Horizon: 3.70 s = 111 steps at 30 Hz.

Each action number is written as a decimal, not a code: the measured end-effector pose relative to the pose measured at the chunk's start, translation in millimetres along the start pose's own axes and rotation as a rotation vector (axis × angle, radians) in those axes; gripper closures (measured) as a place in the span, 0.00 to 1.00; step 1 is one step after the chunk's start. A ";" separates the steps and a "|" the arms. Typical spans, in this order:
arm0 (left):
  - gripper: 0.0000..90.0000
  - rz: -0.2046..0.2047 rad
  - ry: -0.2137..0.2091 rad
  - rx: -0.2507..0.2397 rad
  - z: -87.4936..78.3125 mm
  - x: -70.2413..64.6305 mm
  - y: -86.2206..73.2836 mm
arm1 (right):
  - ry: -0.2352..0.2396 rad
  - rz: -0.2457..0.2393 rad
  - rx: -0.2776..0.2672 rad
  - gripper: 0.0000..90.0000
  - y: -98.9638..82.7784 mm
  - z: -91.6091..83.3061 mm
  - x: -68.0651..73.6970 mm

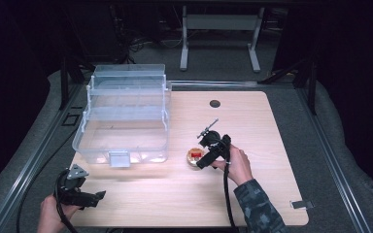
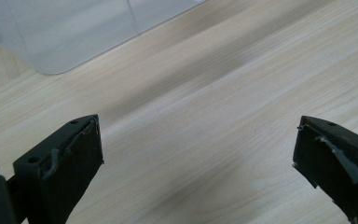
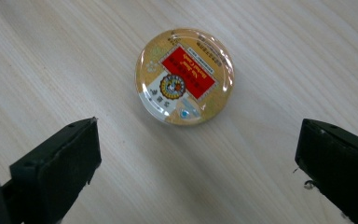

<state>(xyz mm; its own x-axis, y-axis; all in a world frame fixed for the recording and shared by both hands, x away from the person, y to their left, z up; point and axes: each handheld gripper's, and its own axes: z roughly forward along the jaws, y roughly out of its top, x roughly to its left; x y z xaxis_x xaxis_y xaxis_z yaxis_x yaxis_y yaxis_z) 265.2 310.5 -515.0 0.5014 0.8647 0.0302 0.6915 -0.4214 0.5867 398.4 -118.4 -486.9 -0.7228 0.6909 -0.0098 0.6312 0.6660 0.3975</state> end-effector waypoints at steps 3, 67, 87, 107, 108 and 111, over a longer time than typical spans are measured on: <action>0.02 -0.008 0.004 0.006 -0.6 1.8 -0.9 | 0.016 -0.007 0.024 0.03 9.3 11.0 -0.3; 0.01 -0.017 -0.004 0.044 -0.1 8.9 -1.0 | 0.029 -0.020 0.122 0.22 30.5 19.5 2.2; 0.01 -0.016 -0.015 0.041 1.0 6.3 -2.7 | 0.000 0.040 0.121 0.22 -12.2 -18.3 -16.6; 0.01 -0.008 -0.030 0.051 5.2 4.2 -1.4 | -0.011 0.182 0.124 0.22 -82.2 -48.0 -55.9; 0.01 -0.004 -0.032 0.054 6.0 4.4 -1.6 | -0.067 0.182 0.140 0.22 -85.0 -49.2 -56.1; 0.01 -0.005 -0.035 0.055 7.5 4.3 -2.2 | -0.051 0.207 0.137 0.22 -95.5 -51.5 -62.4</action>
<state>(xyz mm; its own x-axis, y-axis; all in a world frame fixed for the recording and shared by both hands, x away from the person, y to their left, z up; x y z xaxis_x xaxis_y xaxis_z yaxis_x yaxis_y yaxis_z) 269.7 313.1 -522.2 0.5150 0.8572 -0.0019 0.7214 -0.4322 0.5412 368.8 -239.6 -477.0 -0.5615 0.8274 0.0114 0.7990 0.5386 0.2674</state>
